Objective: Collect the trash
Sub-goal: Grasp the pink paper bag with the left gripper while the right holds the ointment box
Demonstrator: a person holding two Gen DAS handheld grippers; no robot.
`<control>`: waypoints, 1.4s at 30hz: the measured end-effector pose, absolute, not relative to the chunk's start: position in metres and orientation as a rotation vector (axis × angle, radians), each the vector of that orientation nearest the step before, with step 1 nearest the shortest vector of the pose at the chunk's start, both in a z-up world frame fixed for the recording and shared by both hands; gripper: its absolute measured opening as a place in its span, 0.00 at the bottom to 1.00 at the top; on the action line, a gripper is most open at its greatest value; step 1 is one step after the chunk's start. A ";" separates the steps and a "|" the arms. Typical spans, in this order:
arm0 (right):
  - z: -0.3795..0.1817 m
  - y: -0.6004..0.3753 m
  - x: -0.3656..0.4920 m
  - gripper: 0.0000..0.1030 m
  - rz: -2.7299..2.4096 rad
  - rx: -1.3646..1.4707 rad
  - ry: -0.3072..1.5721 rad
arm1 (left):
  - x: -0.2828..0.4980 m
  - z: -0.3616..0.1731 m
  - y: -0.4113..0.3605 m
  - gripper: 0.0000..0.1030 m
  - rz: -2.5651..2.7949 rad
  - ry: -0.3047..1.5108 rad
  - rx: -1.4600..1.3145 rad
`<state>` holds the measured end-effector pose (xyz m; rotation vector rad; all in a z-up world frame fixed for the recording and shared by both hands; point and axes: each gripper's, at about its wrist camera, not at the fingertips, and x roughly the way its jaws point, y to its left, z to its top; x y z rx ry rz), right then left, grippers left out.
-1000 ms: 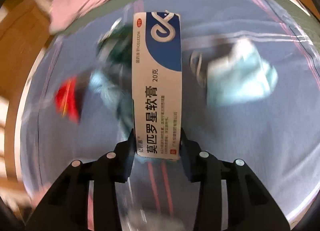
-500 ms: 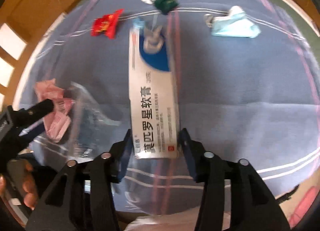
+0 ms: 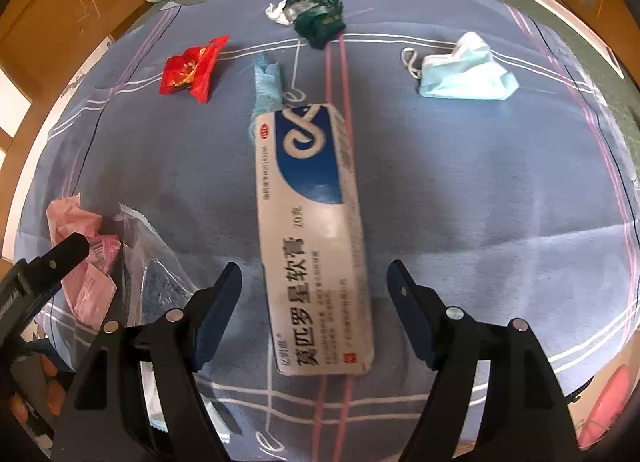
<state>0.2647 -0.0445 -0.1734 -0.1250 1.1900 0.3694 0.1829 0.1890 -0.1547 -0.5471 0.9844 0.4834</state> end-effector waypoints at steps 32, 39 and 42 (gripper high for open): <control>-0.193 -0.026 0.264 0.82 0.369 -0.147 1.206 | 0.188 -0.167 0.187 0.84 0.504 1.062 -0.494; -0.194 -0.026 0.264 0.82 0.370 -0.149 1.206 | 0.189 -0.168 0.186 0.80 0.494 1.066 -0.493; -0.194 -0.026 0.264 0.82 0.369 -0.148 1.205 | 0.189 -0.168 0.185 0.78 0.491 1.068 -0.493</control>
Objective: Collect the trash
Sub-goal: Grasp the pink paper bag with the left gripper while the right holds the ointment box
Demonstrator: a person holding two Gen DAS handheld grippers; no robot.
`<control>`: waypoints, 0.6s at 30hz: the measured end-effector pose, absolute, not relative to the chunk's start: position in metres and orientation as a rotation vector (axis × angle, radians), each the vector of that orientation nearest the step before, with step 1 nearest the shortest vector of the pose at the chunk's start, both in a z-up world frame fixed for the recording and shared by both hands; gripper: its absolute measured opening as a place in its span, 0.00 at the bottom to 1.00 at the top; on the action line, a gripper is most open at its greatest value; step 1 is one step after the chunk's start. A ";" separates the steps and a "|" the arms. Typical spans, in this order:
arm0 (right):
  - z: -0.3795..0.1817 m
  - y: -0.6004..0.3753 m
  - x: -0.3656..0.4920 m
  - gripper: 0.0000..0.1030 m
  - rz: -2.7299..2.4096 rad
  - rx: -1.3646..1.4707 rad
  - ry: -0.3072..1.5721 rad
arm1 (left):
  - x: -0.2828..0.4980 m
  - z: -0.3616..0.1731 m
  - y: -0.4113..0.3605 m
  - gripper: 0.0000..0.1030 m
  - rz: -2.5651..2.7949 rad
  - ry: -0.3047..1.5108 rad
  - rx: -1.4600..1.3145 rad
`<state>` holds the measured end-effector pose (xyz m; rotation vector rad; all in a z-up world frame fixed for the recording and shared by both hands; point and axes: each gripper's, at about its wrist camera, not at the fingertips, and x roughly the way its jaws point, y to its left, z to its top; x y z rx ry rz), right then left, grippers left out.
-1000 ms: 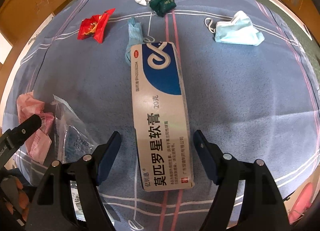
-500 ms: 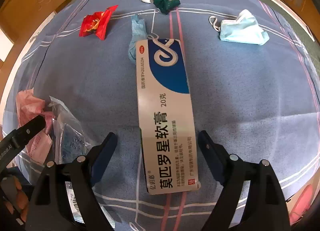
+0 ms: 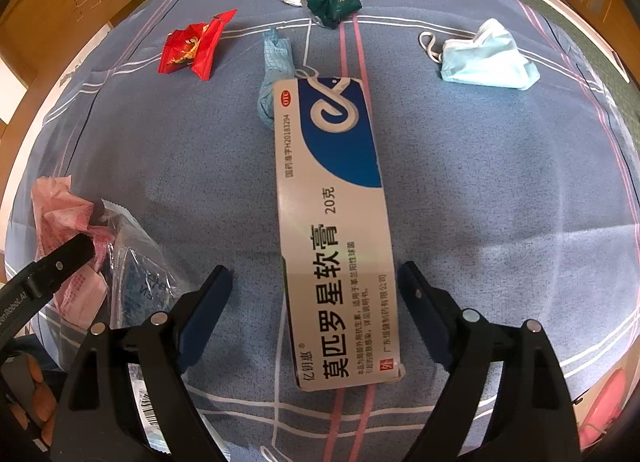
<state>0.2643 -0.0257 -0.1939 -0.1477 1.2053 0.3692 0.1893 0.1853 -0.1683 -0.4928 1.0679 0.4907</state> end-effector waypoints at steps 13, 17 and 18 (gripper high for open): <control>-0.194 -0.026 0.264 0.82 0.368 -0.148 1.201 | 0.193 -0.169 0.176 0.41 0.407 1.063 -0.466; -0.194 -0.025 0.264 0.82 0.365 -0.156 1.200 | 0.193 -0.167 0.175 0.35 0.391 1.051 -0.464; -0.194 -0.025 0.264 0.82 0.365 -0.156 1.200 | 0.193 -0.166 0.175 0.32 0.387 1.045 -0.468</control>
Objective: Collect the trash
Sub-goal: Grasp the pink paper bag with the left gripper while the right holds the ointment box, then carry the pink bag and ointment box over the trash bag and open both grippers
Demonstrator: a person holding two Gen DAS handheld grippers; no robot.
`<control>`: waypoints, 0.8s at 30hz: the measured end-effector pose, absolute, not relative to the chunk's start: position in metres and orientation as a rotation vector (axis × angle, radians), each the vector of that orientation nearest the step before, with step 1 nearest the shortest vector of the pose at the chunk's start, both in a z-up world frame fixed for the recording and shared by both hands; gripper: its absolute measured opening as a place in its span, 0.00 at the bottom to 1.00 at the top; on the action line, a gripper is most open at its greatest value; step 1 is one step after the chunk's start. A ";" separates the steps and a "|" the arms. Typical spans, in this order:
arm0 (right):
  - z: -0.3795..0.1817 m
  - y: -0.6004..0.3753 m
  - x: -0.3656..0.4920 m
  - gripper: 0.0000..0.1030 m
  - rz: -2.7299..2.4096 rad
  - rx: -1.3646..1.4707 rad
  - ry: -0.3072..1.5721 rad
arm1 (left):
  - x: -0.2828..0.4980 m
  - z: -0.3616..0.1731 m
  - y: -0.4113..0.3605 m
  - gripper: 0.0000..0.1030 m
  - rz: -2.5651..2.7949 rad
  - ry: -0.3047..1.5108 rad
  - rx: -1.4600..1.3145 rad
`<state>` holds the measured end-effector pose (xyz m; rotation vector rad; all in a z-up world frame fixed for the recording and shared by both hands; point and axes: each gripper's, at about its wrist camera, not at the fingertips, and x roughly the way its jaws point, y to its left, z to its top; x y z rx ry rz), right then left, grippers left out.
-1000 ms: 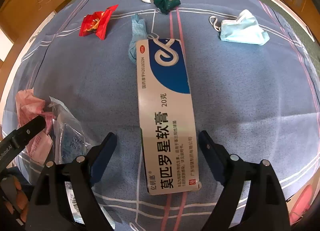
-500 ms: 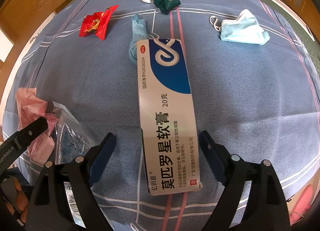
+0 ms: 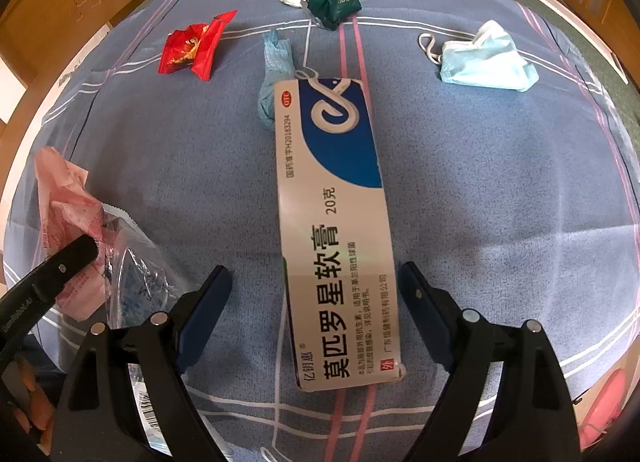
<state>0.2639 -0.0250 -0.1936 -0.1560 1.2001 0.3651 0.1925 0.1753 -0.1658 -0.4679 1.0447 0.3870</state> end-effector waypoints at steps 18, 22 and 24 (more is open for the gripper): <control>-0.180 -0.012 0.277 0.38 0.370 -0.135 1.181 | 0.183 -0.146 0.181 0.27 0.380 0.943 -0.468; -0.175 -0.012 0.273 0.37 0.380 -0.134 1.158 | 0.182 -0.145 0.179 0.27 0.374 0.933 -0.466; -0.173 -0.013 0.271 0.37 0.390 -0.131 1.160 | 0.181 -0.144 0.180 0.27 0.375 0.929 -0.470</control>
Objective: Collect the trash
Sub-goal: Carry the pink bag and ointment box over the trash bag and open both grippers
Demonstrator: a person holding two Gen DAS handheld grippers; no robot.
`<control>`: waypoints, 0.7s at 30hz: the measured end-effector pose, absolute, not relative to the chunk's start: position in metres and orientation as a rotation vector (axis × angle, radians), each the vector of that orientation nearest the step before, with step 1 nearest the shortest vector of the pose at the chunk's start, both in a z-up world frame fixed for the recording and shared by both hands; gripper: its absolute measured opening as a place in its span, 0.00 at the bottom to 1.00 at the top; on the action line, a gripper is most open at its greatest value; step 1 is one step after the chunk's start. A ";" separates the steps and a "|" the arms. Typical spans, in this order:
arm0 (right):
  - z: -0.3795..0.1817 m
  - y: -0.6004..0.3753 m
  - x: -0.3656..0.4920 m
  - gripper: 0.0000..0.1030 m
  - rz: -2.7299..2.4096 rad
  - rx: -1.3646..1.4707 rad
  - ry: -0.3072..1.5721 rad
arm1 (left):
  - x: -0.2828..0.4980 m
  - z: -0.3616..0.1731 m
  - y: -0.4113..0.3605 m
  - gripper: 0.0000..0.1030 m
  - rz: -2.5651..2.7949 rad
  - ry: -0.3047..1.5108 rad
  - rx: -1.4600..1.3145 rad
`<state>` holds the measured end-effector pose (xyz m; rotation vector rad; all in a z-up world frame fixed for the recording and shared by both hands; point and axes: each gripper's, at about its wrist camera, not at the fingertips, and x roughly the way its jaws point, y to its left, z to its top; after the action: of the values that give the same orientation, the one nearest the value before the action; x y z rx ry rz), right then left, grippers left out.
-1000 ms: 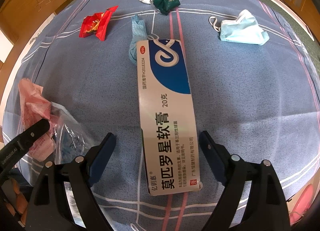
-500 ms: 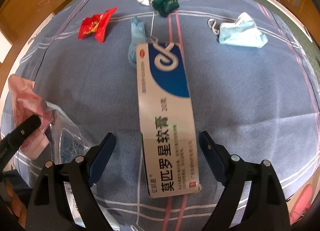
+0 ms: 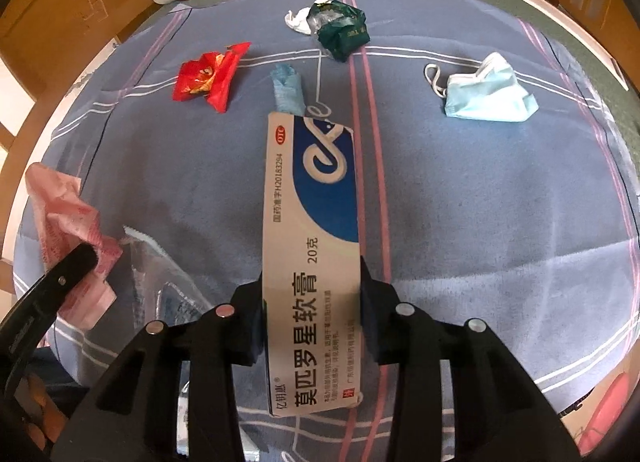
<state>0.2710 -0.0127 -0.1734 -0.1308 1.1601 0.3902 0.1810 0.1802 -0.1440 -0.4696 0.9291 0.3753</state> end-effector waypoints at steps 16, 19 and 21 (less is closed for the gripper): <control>-0.156 -0.034 0.251 0.37 0.427 -0.060 1.117 | 0.166 -0.128 0.184 0.26 0.312 0.831 -0.528; -0.131 -0.042 0.240 0.37 0.455 -0.040 1.064 | 0.156 -0.120 0.189 0.26 0.230 0.758 -0.610; -0.113 -0.051 0.230 0.37 0.484 -0.018 1.035 | 0.151 -0.115 0.189 0.26 0.166 0.722 -0.652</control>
<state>0.2297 -0.0514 -0.1127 -0.0183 1.0354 0.4842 0.1513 0.1890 -0.1154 -0.6520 0.7224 0.1657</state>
